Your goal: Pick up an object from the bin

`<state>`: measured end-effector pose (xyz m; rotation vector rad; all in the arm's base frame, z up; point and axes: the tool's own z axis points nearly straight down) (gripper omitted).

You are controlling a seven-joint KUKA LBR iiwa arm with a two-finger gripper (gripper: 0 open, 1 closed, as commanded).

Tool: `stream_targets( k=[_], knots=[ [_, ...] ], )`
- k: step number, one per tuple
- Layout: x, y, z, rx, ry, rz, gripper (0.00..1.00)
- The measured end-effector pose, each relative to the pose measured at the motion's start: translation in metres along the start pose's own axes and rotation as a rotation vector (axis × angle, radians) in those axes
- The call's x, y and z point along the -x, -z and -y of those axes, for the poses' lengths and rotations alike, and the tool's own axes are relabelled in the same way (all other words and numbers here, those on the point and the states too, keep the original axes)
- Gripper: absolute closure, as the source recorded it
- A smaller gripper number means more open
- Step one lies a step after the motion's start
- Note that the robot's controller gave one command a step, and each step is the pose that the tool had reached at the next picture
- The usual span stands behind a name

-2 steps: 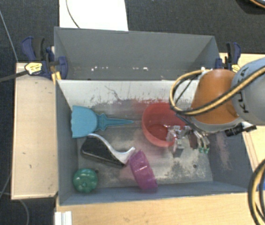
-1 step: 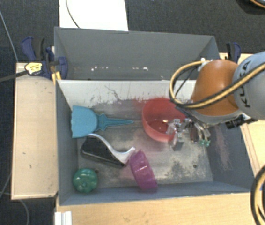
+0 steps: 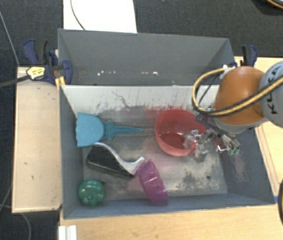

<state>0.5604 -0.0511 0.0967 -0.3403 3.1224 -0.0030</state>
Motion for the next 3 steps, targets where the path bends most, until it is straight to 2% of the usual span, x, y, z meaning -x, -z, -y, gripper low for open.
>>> stream_targets(
  k=[1,2,3],
  knots=[
    [-0.001,0.026,-0.011,0.003,-0.063,-0.007,1.0],
    [0.007,0.061,-0.005,0.003,-0.161,-0.005,1.0],
    [-0.001,0.109,-0.012,0.003,-0.112,0.003,1.0]
  ],
)
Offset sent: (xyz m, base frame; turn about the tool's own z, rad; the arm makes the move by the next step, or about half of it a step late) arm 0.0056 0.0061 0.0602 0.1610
